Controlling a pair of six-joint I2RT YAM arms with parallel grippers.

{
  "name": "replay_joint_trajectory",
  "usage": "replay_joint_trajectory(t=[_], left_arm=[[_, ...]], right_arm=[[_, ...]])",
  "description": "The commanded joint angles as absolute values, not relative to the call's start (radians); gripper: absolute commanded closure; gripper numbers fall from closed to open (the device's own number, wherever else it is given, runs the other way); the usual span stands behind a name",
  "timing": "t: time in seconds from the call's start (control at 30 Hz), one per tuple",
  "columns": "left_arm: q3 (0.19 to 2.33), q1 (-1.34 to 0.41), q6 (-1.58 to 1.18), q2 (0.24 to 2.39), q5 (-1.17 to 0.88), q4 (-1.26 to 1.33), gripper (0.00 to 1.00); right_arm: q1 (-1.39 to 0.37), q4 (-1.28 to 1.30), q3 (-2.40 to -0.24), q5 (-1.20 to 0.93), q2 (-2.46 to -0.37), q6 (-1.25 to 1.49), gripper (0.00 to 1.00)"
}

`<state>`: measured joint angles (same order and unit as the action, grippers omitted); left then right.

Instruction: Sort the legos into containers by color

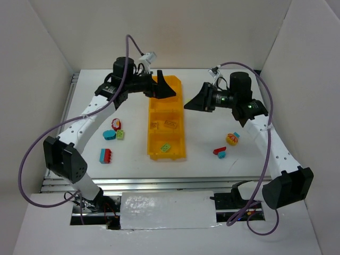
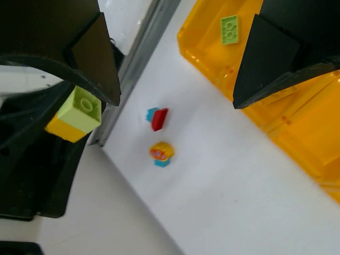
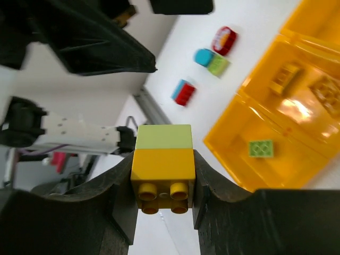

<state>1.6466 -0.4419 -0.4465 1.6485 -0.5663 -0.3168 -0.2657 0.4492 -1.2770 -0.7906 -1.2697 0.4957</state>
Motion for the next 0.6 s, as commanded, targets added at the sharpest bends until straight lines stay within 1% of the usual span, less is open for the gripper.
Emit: replay_joint_trajectory(t=[0.0,0.1,0.2,0.3,0.33,0.43,0.5,0.53,0.57], left_arm=[[1.548,-0.388,-0.644,1.637,-0.903,-0.027,0.00],[1.565,-0.382,-0.621,1.637,-0.920,-0.073,0.00],[1.557,-0.365,-0.693,1.626,-0.931,-0.043,0.01],[1.458,-0.342,-0.963,1.594,-0.986,0.252,0.00],[1.407,-0.341,-1.094,1.586,-0.992,0.416,0.00],[1.355,-0.341,-1.224,1.562,-0.996,0.567,0.01],[1.342,-0.339,-1.204,1.545,-0.994,0.559,0.01],[1.354,-0.337,-1.172,1.542,-0.989,0.516,0.00],[1.367,-0.336,-1.139,1.537,-0.986,0.405,0.00]], right_arm=[[-0.216,0.238,-1.281,-1.075,-1.288,0.593,0.94],[-0.204,0.219,-1.304,-1.088,-1.302,0.653,0.94],[-0.206,0.282,-1.367,-1.103,-1.322,0.638,0.93],[-0.206,0.302,-1.352,-1.115,-1.299,0.606,0.90],[-0.207,0.311,-1.332,-1.112,-1.289,0.583,0.89],[-0.209,0.260,-1.283,-1.127,-1.273,0.586,0.88],[-0.210,0.252,-1.273,-1.120,-1.269,0.609,0.88],[-0.212,0.296,-1.278,-1.053,-1.258,0.592,0.89],[-0.213,0.328,-1.285,-0.996,-1.250,0.577,0.90]])
